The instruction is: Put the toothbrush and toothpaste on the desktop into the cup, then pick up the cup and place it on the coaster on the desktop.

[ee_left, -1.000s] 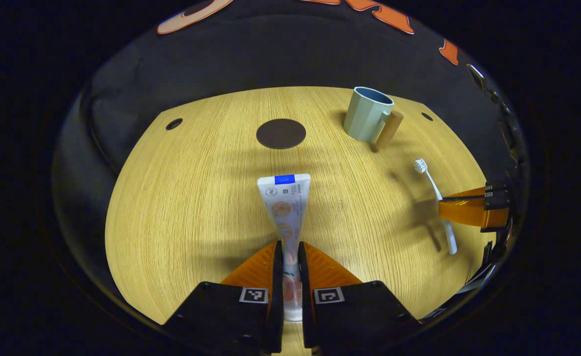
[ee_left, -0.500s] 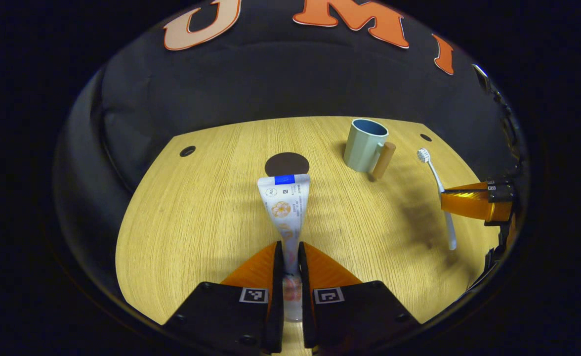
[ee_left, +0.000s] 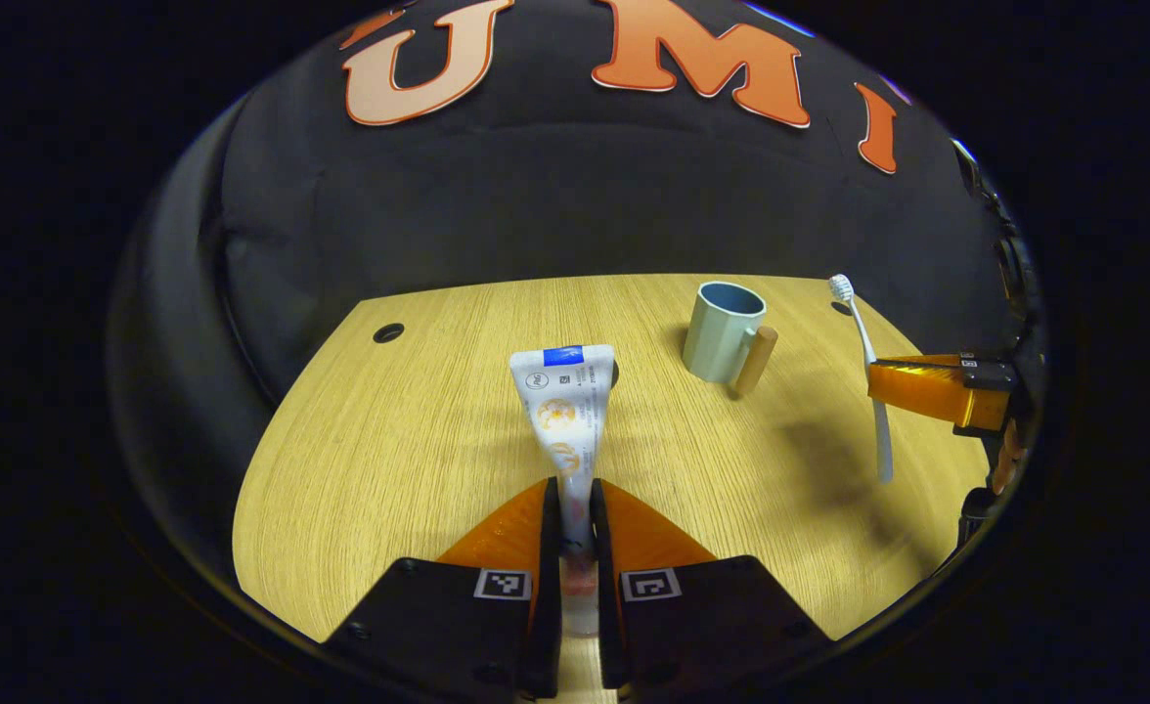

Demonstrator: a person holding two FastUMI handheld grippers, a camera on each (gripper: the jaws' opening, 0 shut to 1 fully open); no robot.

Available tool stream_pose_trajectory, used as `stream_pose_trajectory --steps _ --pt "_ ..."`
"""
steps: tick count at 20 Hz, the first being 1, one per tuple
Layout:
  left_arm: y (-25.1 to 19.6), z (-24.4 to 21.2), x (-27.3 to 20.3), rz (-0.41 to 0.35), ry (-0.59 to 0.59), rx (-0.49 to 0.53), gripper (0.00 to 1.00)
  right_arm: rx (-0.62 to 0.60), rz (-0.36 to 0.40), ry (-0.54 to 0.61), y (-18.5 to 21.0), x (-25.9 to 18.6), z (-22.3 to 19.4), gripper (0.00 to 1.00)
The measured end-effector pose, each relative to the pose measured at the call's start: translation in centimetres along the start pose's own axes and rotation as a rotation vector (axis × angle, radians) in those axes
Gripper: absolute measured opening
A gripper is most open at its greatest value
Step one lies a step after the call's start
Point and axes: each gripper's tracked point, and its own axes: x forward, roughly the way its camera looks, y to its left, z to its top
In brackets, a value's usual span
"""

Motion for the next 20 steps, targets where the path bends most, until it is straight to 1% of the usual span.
stream_pose_trajectory --steps 1,5,9,10,12,15,17,20 --pt "0.2 0.4 -0.4 0.000 -0.020 -0.003 0.20 0.003 -0.006 -0.010 0.1 0.1 -0.1 0.06" --pt "0.6 0.8 -0.7 0.007 -0.051 -0.028 0.20 0.068 0.010 -0.049 0.2 0.3 0.1 0.06" --pt "0.7 1.2 -1.0 0.006 -0.095 -0.057 0.20 0.038 -0.023 -0.132 -0.2 0.4 0.8 0.06" --pt "0.6 1.4 -1.0 0.002 -0.105 -0.062 0.21 0.029 -0.027 -0.144 -0.3 0.4 0.9 0.06" --pt "0.8 1.9 -1.2 0.001 -0.134 -0.077 0.20 0.015 -0.038 -0.160 -0.6 0.6 1.3 0.06" --pt "1.5 2.5 -1.4 0.020 -0.182 -0.081 0.20 0.006 -0.038 -0.197 -0.6 0.6 1.9 0.06" --pt "1.8 2.8 -1.5 0.034 -0.213 -0.074 0.20 0.005 -0.035 -0.242 -0.6 0.4 2.7 0.06" --pt "1.3 3.0 -1.8 0.026 -0.247 -0.069 0.20 0.016 -0.026 -0.310 -0.4 0.8 4.8 0.06"
